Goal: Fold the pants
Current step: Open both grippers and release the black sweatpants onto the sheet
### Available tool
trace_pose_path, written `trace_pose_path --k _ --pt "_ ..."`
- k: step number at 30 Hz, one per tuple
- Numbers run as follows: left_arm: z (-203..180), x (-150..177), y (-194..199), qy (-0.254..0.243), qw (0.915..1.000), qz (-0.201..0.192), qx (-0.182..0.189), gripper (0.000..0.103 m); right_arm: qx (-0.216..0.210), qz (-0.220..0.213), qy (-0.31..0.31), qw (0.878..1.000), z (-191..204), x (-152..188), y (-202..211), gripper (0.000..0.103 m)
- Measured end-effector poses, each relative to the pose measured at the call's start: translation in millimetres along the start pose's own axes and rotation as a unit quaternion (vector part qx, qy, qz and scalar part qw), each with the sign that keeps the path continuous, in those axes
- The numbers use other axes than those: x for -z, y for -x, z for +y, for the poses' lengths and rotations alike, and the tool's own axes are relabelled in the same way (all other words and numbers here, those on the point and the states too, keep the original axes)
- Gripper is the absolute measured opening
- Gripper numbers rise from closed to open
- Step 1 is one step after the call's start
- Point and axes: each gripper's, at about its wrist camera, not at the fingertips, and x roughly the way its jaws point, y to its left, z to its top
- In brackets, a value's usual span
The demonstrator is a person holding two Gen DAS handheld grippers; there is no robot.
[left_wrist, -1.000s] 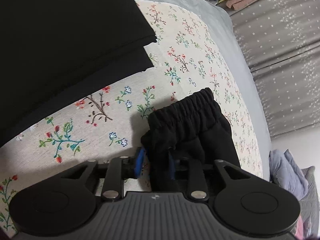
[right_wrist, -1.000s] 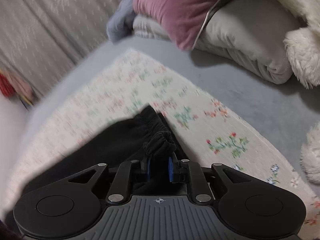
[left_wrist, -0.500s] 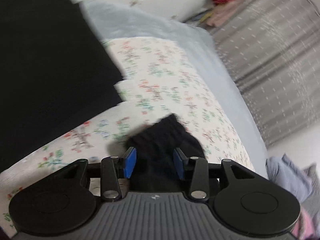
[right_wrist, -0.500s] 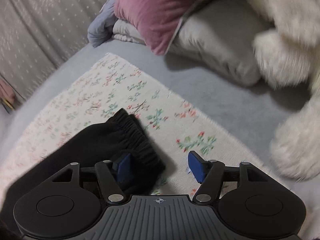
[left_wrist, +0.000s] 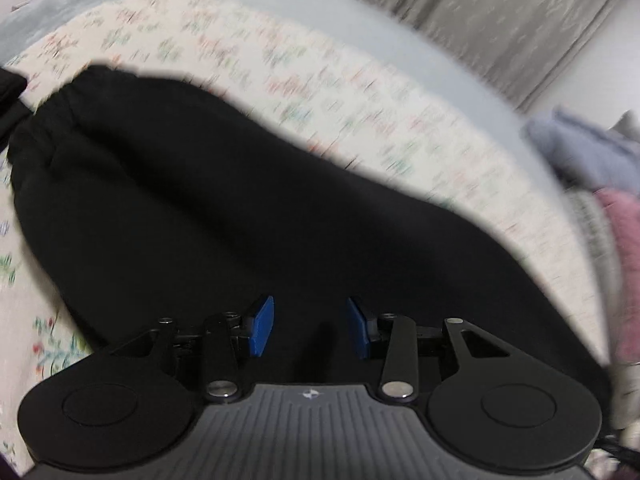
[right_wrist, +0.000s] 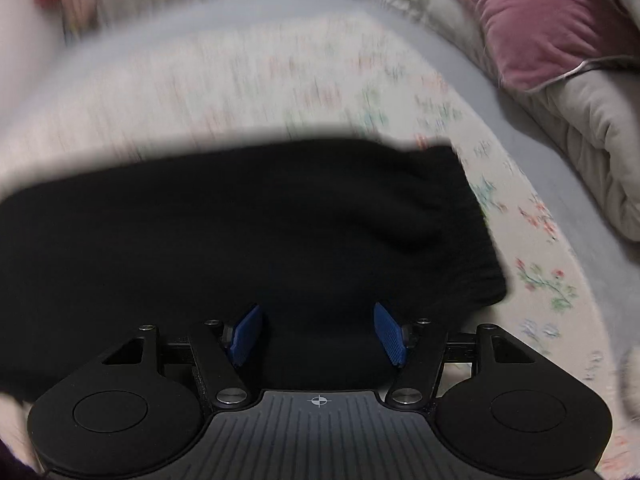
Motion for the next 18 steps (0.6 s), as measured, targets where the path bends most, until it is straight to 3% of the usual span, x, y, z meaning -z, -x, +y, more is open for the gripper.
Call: trace_pose_path --k 5,8,10,11,13,15,17,18 --pt "16 1 -1 0.01 0.9999 0.003 0.004 0.032 0.024 -0.004 -0.046 0.999 -30 12 11 0.06" --pt "25 -3 21 0.017 0.999 -0.04 0.007 0.033 0.043 -0.032 -0.02 0.998 -13 8 21 0.065" --pt "33 -8 26 0.022 0.998 -0.06 0.002 0.037 0.015 -0.066 0.0 0.998 9 4 33 0.065" --pt "39 -9 21 0.035 0.9982 -0.048 0.002 0.038 -0.01 -0.071 0.001 0.997 18 1 34 0.065" --pt "53 -6 2 0.063 0.998 -0.001 0.002 0.036 -0.039 -0.047 0.016 0.998 35 -3 23 0.065" --pt "61 -4 -2 0.072 0.9974 -0.003 0.007 0.034 -0.007 0.002 0.048 0.999 46 1 1 0.071" --pt "66 -6 4 0.081 0.9967 -0.006 0.01 0.034 0.006 0.004 0.055 0.998 43 3 0 0.082" --pt "68 -4 9 0.086 0.9962 -0.009 0.01 0.035 0.005 0.007 0.034 0.999 35 3 2 0.082"
